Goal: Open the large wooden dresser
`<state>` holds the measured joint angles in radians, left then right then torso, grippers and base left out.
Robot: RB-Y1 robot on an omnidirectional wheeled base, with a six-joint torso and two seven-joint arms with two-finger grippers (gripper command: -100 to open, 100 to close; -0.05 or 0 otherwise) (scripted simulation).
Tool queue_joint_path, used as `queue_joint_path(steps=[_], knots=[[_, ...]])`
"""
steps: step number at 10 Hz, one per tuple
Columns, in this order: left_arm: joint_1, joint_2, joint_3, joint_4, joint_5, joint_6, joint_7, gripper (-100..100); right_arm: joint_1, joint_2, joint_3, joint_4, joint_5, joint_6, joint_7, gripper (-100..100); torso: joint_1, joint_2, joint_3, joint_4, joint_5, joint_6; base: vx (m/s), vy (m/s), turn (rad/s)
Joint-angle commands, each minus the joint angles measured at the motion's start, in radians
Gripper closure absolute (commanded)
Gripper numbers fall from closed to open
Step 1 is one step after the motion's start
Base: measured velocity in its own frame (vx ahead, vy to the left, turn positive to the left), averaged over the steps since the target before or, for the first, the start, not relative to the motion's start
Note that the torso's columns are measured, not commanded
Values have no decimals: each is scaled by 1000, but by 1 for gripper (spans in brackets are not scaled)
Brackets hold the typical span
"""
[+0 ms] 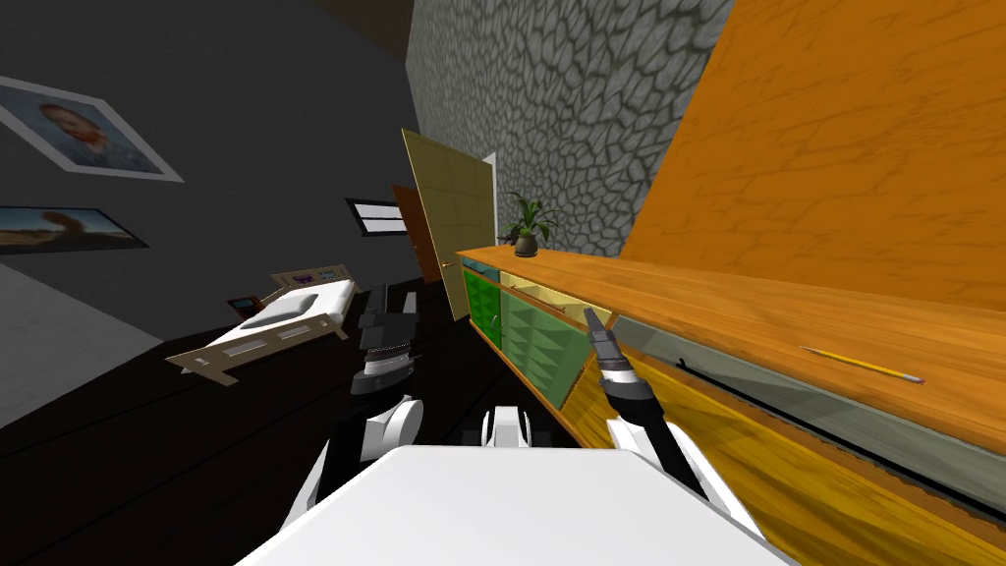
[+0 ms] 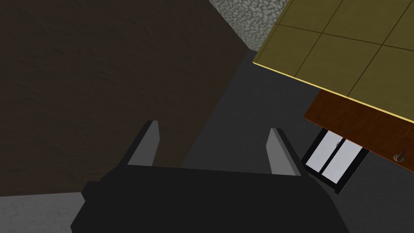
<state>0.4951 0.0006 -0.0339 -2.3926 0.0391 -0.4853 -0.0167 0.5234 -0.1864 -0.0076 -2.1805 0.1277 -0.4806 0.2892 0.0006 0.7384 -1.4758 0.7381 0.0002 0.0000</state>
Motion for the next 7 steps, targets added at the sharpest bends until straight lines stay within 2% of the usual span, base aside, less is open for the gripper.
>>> queue_joint_path(steps=[1, 2, 5, 6, 7], knots=[[0, 0, 0, 0, 0, 0, 0, 0, -1, -37, -37, 8, 81, 14, 79, -100, 0, 0, 0, 0, 0, 0, 16, 73, -85], [0, 0, 0, 0, 0, 0, 0, 0, -1, -37, -37, 8, 91, 14, 81, -100, 0, -1, -1, 0, 0, 0, 6, 48, -24], [0, 0, 0, 0, 0, 0, 0, 0, -5, -73, -84, 21, 190, 31, 174, -100, 0, 0, 0, 0, 0, 0, 1, 56, -76], [0, 0, 0, 0, 0, 0, 0, 0, -5, -73, -84, 21, 206, 31, 181, -100, 1, 0, 0, 0, 0, 0, 2, 54, -35], [0, 0, 0, 0, 0, 0, 0, 0, -6, -84, -100, 25, 243, 36, 216, -100, -1, -1, 0, 0, 0, 0, -1, 45, -49]])
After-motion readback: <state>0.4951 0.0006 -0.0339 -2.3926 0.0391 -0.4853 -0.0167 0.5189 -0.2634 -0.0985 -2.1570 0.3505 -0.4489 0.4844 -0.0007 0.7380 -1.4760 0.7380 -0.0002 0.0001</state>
